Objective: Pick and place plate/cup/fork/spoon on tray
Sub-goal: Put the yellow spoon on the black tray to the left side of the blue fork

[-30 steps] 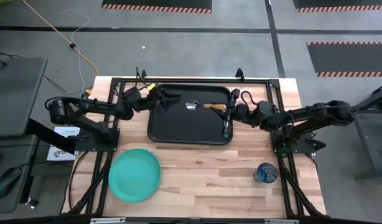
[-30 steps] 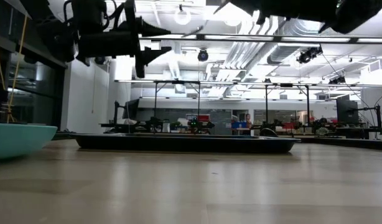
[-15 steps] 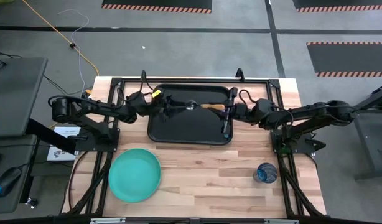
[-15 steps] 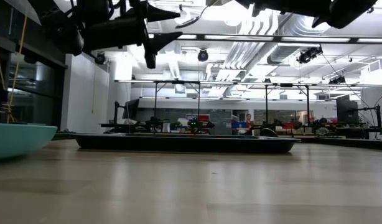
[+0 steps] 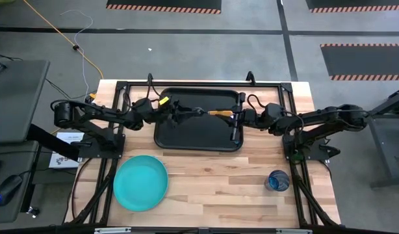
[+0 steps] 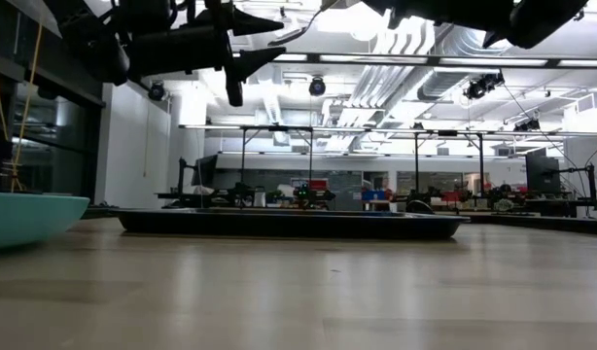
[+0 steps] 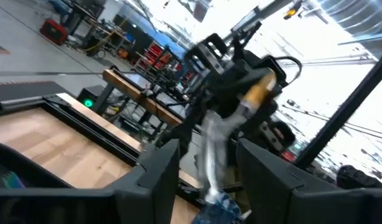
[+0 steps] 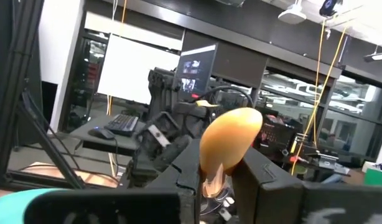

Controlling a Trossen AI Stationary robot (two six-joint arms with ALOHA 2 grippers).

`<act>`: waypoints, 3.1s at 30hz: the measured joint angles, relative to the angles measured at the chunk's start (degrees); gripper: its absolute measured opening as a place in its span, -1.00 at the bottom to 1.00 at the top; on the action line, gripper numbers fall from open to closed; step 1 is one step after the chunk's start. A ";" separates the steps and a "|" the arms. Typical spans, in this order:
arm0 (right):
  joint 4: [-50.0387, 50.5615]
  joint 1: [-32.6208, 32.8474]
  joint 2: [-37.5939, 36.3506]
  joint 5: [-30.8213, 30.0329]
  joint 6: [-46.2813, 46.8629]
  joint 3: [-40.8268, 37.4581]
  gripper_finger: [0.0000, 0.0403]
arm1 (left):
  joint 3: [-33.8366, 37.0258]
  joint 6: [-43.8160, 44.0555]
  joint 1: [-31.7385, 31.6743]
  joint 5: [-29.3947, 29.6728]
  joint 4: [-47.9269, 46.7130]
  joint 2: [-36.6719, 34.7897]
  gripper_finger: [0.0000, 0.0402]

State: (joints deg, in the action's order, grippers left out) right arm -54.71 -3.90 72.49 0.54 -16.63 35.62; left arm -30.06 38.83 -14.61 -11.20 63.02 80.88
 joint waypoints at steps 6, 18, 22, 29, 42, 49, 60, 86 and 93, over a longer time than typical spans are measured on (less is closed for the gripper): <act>-2.96 -0.64 1.93 0.02 -0.31 0.00 -0.82 | 0.00 -0.44 1.35 1.66 -0.09 0.00 -0.41; -3.14 -0.62 2.14 0.90 -1.27 0.00 -0.87 | 0.00 -5.25 1.83 2.48 -1.57 0.00 -0.97; -3.10 -0.62 2.13 0.38 -0.71 0.00 -0.86 | -0.02 -6.79 1.88 2.74 -1.69 0.00 -0.97; 3.04 -0.63 0.62 -8.02 0.03 0.00 -0.42 | -0.02 -9.13 -0.47 1.42 -7.01 -2.60 -0.99; 48.34 -1.43 -16.27 -23.89 12.66 0.00 0.14 | -2.78 -24.85 -5.77 14.84 -51.01 -19.71 -1.00; 57.53 -3.77 -10.01 -20.26 20.61 4.44 0.15 | -10.10 -28.01 -0.61 16.65 -57.05 -9.57 -1.00; 63.46 -5.29 10.35 -10.98 17.82 16.85 0.15 | -22.15 -35.06 4.36 19.92 -62.80 4.94 -1.00; 70.85 -5.49 21.18 -8.38 15.70 26.12 -0.47 | -22.69 -37.59 7.67 27.27 -64.10 5.22 -1.00; 71.22 -5.49 21.18 -6.24 14.87 26.12 -0.88 | -22.67 -37.51 7.67 28.07 -63.14 5.22 -0.95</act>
State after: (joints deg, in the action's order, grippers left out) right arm 16.51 -9.39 93.67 -5.70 -1.76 61.73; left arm -52.73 1.32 -6.94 16.87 -0.12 86.11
